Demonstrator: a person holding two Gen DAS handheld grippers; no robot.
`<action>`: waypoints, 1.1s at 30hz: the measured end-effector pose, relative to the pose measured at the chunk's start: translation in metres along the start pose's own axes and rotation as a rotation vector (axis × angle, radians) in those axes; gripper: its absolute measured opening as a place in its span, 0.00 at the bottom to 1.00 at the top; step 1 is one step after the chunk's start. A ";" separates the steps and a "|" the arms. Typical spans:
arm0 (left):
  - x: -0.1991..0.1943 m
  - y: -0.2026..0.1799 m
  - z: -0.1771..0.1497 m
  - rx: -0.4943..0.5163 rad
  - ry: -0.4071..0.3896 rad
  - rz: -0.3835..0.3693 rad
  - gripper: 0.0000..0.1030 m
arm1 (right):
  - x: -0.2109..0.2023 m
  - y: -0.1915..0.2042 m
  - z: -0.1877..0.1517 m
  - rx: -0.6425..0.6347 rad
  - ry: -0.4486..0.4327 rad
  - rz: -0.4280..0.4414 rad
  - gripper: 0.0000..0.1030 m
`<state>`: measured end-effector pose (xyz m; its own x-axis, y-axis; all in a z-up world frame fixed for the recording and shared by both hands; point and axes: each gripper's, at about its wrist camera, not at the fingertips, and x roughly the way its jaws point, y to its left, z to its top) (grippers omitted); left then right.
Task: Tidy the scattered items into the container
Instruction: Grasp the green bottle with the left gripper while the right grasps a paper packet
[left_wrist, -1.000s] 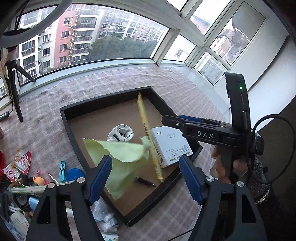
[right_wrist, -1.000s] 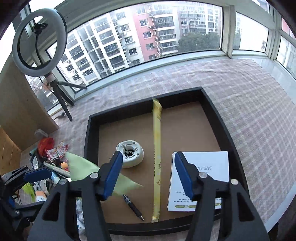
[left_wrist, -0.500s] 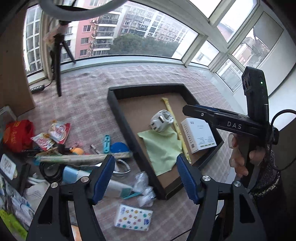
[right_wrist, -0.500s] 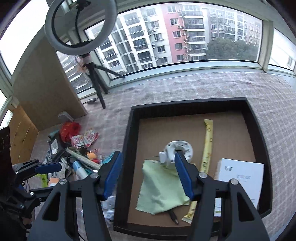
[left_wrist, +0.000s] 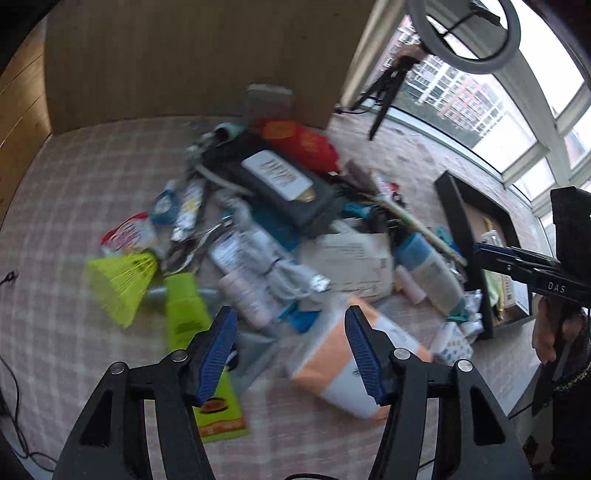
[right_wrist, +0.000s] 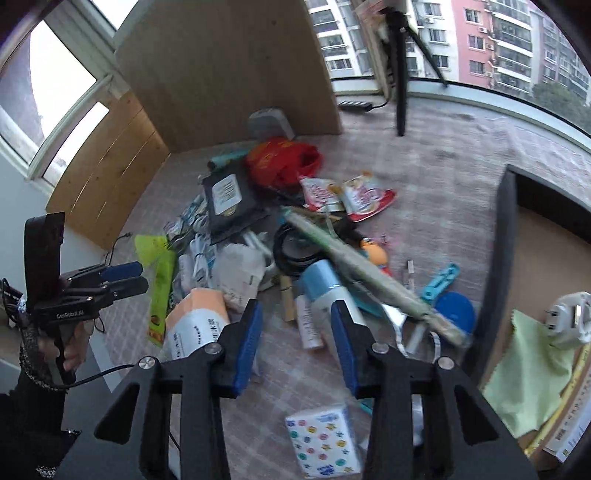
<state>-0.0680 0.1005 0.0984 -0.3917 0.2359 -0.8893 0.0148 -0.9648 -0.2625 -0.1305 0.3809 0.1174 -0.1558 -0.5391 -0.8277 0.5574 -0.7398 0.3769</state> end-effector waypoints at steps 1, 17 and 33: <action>0.002 0.012 -0.005 -0.022 0.006 0.019 0.56 | 0.011 0.007 0.001 -0.015 0.019 0.010 0.35; 0.048 0.046 -0.026 -0.101 0.085 0.024 0.56 | 0.106 0.037 0.019 -0.050 0.184 0.055 0.35; 0.057 0.045 -0.027 -0.107 0.065 0.007 0.35 | 0.124 0.070 0.025 -0.095 0.201 0.127 0.11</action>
<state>-0.0648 0.0737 0.0258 -0.3307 0.2393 -0.9129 0.1173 -0.9494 -0.2914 -0.1313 0.2528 0.0516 0.0805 -0.5270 -0.8461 0.6375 -0.6253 0.4501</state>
